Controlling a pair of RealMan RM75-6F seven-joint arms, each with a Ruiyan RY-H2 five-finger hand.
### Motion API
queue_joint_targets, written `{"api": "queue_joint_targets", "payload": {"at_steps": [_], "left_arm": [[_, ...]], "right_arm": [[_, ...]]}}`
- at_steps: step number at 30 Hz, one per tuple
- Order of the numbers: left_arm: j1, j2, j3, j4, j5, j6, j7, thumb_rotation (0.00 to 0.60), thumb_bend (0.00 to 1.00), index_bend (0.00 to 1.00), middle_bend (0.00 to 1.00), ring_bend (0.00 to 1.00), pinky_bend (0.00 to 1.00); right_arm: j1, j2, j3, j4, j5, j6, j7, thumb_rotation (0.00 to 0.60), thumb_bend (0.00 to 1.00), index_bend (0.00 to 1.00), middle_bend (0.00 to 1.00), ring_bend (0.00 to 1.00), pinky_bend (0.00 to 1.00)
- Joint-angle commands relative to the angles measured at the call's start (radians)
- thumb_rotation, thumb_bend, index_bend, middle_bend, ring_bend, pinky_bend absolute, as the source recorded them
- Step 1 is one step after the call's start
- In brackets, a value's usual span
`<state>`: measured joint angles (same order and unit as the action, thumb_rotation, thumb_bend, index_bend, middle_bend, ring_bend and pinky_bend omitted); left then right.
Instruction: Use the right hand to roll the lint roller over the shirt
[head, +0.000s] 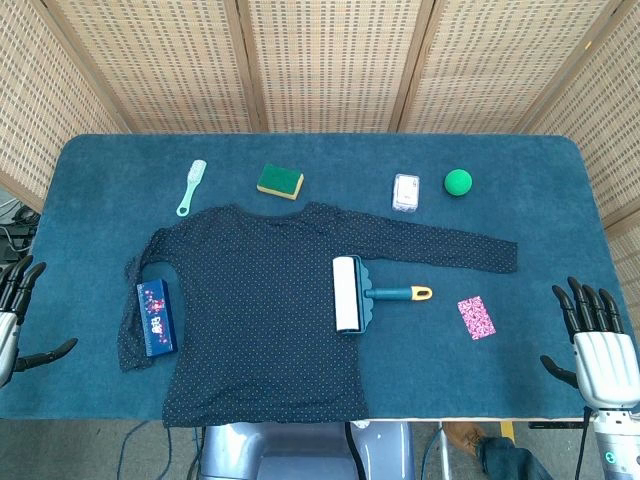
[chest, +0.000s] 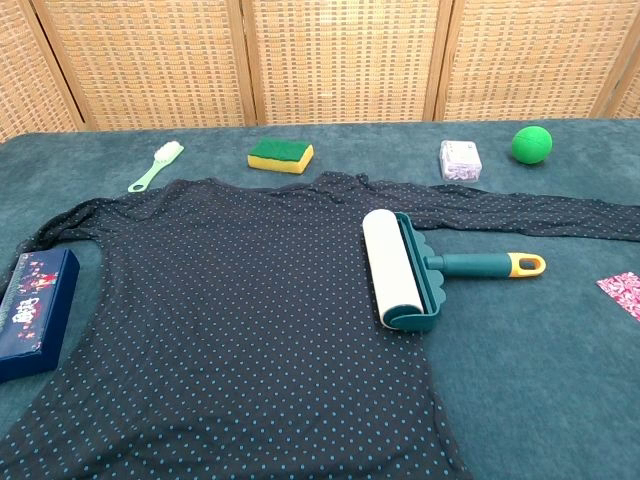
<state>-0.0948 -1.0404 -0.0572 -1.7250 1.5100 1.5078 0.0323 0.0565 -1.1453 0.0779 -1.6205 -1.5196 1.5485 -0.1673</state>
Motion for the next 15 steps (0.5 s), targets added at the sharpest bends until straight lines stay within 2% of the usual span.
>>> {"api": "queue_joint_targets", "payload": {"at_steps": [1,6,7,8,9,10,12,13,15], "left_arm": [[-0.006,-0.005,-0.002,0.013,0.0,-0.001,0.006,0.6,0.0,0.0,0.0,0.0,0.0],[-0.005,-0.004,0.001,0.014,0.005,0.0,0.002,0.6,0.0,0.0,0.0,0.0,0.0],[-0.004,-0.004,0.001,0.014,0.006,0.001,0.001,0.6,0.0,0.0,0.0,0.0,0.0],[-0.004,-0.003,-0.001,0.015,0.006,0.004,0.002,0.6,0.0,0.0,0.0,0.0,0.0],[-0.004,-0.003,-0.004,0.016,0.006,0.007,0.003,0.6,0.0,0.0,0.0,0.0,0.0],[-0.005,-0.005,-0.007,0.019,0.004,0.011,0.003,0.6,0.0,0.0,0.0,0.0,0.0],[-0.009,-0.011,-0.01,0.026,0.001,0.007,0.01,0.6,0.0,0.0,0.0,0.0,0.0],[-0.011,-0.014,-0.011,0.028,-0.002,0.003,0.014,0.6,0.0,0.0,0.0,0.0,0.0],[-0.017,-0.021,-0.013,0.032,-0.011,-0.009,0.025,0.6,0.0,0.0,0.0,0.0,0.0]], "right_arm": [[0.001,-0.003,0.001,0.002,0.005,-0.005,-0.006,0.6,0.0,0.0,0.0,0.0,0.0],[0.005,-0.008,0.002,0.007,0.01,-0.013,-0.008,0.6,0.0,0.0,0.02,0.02,0.0],[0.006,-0.008,0.003,0.006,0.011,-0.016,-0.008,0.6,0.0,0.0,0.11,0.12,0.02],[0.01,-0.01,0.006,0.006,0.015,-0.022,-0.007,0.6,0.0,0.0,0.2,0.23,0.08],[0.019,-0.014,0.011,0.005,0.019,-0.033,-0.008,0.6,0.0,0.0,0.37,0.43,0.26],[0.045,-0.017,0.023,0.01,0.019,-0.061,-0.011,0.6,0.0,0.0,0.54,0.61,0.52],[0.103,-0.016,0.046,0.013,0.037,-0.145,0.005,0.6,0.0,0.0,0.72,0.79,0.88],[0.127,-0.012,0.056,0.008,0.051,-0.186,0.019,0.6,0.0,0.0,0.8,0.87,0.97],[0.194,0.004,0.079,-0.021,0.098,-0.309,0.055,0.6,0.0,0.0,0.88,0.96,1.0]]}}
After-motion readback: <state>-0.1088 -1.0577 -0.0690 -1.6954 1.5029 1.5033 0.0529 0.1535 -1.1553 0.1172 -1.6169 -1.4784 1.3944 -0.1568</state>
